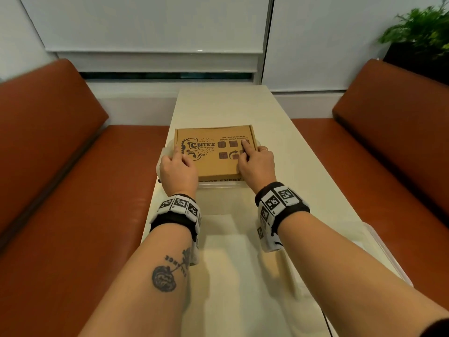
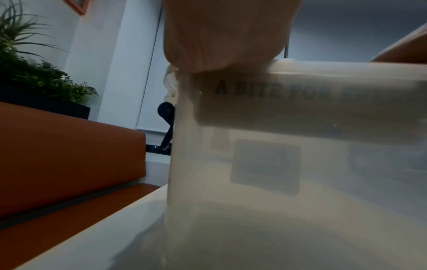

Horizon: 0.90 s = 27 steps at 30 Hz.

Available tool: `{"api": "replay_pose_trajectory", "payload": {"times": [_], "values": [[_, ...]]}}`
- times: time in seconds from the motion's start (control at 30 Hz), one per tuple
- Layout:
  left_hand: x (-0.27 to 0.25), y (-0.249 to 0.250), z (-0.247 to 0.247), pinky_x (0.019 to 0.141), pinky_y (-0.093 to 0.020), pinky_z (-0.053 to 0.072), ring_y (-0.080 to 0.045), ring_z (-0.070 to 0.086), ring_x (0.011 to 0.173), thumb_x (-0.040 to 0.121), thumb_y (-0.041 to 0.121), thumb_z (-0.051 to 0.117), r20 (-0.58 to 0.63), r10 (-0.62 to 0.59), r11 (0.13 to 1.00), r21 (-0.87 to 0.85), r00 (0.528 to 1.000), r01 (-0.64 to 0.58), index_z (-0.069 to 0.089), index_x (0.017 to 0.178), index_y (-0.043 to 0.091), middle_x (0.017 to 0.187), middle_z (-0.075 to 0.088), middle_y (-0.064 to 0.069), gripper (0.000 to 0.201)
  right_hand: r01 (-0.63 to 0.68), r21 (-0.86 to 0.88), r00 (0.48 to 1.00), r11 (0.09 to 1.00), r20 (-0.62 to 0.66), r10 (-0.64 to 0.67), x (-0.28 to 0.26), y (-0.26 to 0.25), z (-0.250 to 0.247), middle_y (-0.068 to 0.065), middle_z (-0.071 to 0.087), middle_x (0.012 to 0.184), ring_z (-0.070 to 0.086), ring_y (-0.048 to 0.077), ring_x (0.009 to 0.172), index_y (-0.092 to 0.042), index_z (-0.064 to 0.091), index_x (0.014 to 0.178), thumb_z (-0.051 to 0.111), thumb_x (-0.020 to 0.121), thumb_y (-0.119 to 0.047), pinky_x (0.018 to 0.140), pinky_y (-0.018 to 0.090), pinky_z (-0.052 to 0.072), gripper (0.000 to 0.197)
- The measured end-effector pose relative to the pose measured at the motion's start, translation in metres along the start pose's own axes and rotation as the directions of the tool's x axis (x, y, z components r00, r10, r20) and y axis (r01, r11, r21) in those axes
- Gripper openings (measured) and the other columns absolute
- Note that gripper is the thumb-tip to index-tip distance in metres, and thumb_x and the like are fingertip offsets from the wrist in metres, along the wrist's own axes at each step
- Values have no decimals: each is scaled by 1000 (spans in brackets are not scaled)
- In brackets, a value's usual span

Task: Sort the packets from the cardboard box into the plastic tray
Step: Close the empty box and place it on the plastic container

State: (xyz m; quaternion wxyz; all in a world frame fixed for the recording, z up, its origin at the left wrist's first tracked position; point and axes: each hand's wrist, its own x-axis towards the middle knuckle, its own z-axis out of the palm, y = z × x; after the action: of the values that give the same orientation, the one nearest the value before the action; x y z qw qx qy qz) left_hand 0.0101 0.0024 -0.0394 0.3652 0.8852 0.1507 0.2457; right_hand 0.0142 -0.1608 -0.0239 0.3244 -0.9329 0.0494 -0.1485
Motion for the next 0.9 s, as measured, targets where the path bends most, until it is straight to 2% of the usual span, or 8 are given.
{"api": "replay_pose_trajectory", "payload": {"times": [0.13,0.27,0.43,0.63,0.73,0.8,0.9], "values": [[4,-1,0,84,-40,49,-31,51,102,98,25,41,-33,-28,999,-39,999,27,53,135,18,103,53,-14,40,19,-24,999,1000,-29,-19,3,-3,-2,21,57,118,51,32,110,-19,48,138,38,96,-24,100,41,41,43],[6,3,-1,87,-43,50,-30,52,104,97,25,42,-38,-91,992,-86,995,88,56,133,20,103,54,-10,39,36,-114,994,993,-100,-47,5,-8,-2,17,64,111,55,31,103,-19,54,133,38,96,-24,94,39,43,40],[5,5,-5,89,-46,50,-31,53,105,96,24,41,-7,-132,990,-47,991,131,56,132,22,107,56,-12,39,-15,-147,993,989,-116,-2,3,-16,-5,15,64,110,56,32,102,-22,59,126,39,95,-24,90,38,46,37],[4,4,-17,87,-41,51,-29,53,106,95,25,42,17,-67,995,72,998,65,61,127,21,110,59,-13,38,-71,-194,997,978,-19,69,-4,-10,-3,12,67,102,61,29,94,-13,66,108,36,96,-25,80,37,52,35],[-1,2,-20,91,-40,49,-30,53,108,95,24,42,70,-20,992,127,997,11,60,128,17,110,60,-14,38,-42,-233,999,972,-35,35,-12,-6,2,11,66,97,59,28,90,-14,65,106,35,96,-26,78,36,51,34],[-7,-1,-21,92,-40,48,-30,53,108,95,24,40,89,22,978,206,996,-40,63,124,12,109,62,-15,38,-22,-288,999,957,-46,10,-15,-5,3,10,65,93,57,26,87,-16,65,104,34,96,-26,79,35,43,33],[-12,0,-22,82,-37,49,-30,57,98,95,25,37,131,61,921,376,989,-106,69,108,6,96,67,-14,39,-1,-398,1000,918,-27,-10,-17,-2,2,5,64,87,54,24,81,-21,63,102,32,95,-28,83,39,31,33]]}}
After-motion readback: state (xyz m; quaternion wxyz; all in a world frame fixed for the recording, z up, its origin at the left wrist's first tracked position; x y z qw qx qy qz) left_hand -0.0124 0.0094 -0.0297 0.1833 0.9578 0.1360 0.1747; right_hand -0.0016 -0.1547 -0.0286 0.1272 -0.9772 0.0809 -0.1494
